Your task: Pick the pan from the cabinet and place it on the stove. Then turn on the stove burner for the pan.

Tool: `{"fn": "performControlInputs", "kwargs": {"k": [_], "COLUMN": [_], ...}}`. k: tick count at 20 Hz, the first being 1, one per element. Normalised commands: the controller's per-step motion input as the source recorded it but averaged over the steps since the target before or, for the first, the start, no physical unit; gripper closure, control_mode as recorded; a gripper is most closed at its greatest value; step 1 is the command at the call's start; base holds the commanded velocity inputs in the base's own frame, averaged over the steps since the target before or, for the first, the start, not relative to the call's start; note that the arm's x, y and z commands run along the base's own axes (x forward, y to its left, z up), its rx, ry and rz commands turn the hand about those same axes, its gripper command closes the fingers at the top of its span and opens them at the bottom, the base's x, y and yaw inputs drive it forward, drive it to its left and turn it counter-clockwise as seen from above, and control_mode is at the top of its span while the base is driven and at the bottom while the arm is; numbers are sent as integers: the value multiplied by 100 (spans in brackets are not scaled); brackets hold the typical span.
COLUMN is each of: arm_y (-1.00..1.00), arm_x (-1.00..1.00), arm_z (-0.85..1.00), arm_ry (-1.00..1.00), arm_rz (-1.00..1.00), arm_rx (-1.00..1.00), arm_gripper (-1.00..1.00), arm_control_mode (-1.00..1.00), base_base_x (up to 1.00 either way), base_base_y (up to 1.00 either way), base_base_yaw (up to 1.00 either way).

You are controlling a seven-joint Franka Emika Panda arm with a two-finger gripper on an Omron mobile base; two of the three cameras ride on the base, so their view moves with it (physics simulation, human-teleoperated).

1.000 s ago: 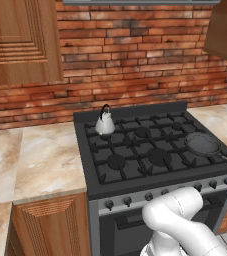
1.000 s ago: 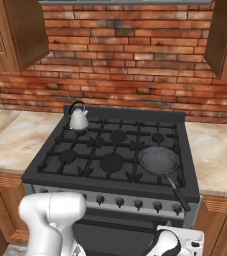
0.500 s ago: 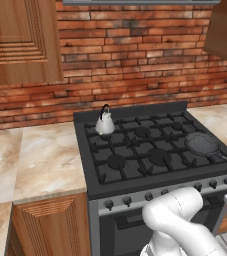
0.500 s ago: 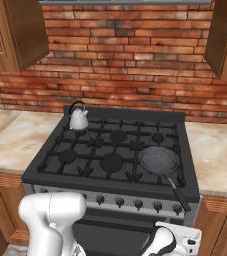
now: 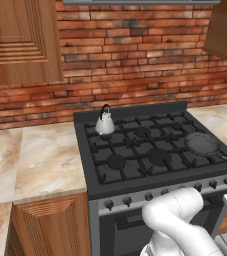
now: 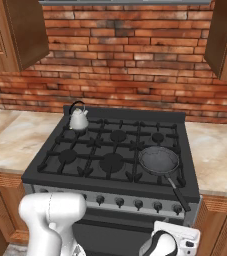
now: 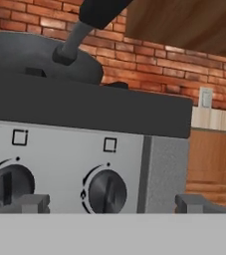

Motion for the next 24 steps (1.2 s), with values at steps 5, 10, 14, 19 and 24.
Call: {"fn": "performControlInputs", "kwargs": {"k": [5,10,14,19,24], "arm_y": [4,0,0,0,0], "arm_x": [0,10,16,16,11], "arm_z": [0,0,0,0,0], "arm_ry": [-3,0,0,0,0], "arm_rz": [0,0,0,0,0], "arm_rx": [-2,-1,-1,-1,-1], "arm_gripper": [-100,-100,-100,-100,-100], "arm_control_mode": [-100,-100,-100,-100,-100], "base_base_x": [0,0,0,0,0], "base_base_y": [0,0,0,0,0], "base_base_yaw": [0,0,0,0,0]}}
